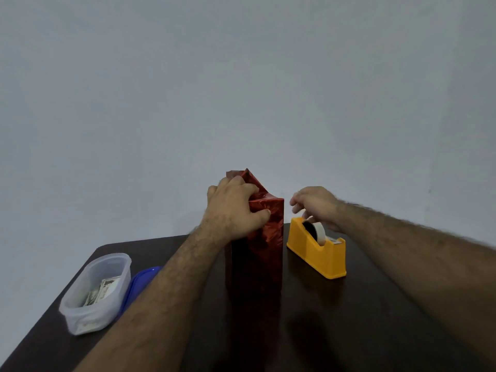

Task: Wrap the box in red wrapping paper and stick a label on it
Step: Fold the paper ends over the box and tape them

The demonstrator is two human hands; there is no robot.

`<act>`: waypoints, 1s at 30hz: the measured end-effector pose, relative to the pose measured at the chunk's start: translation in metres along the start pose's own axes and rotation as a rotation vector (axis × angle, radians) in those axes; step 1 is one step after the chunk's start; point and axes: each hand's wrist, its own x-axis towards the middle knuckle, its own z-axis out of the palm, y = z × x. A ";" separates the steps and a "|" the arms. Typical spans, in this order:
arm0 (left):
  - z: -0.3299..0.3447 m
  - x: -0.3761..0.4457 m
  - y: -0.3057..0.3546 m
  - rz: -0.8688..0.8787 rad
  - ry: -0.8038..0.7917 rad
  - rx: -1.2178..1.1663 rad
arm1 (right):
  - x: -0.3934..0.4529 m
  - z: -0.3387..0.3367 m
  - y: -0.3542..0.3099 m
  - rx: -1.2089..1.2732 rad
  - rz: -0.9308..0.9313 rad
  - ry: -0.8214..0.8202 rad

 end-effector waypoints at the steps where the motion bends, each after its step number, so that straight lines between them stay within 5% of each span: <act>1: 0.000 -0.001 0.001 0.005 -0.003 0.007 | -0.003 -0.006 0.009 -0.128 -0.021 0.043; 7: -0.009 -0.001 0.004 0.050 -0.019 0.100 | -0.011 -0.045 0.048 -0.707 0.214 0.101; 16: -0.005 -0.004 0.029 0.124 0.038 0.189 | -0.020 -0.058 0.057 -0.336 0.590 0.038; 30: 0.011 -0.006 0.020 0.100 0.047 0.241 | -0.018 -0.054 0.041 -0.062 0.736 0.049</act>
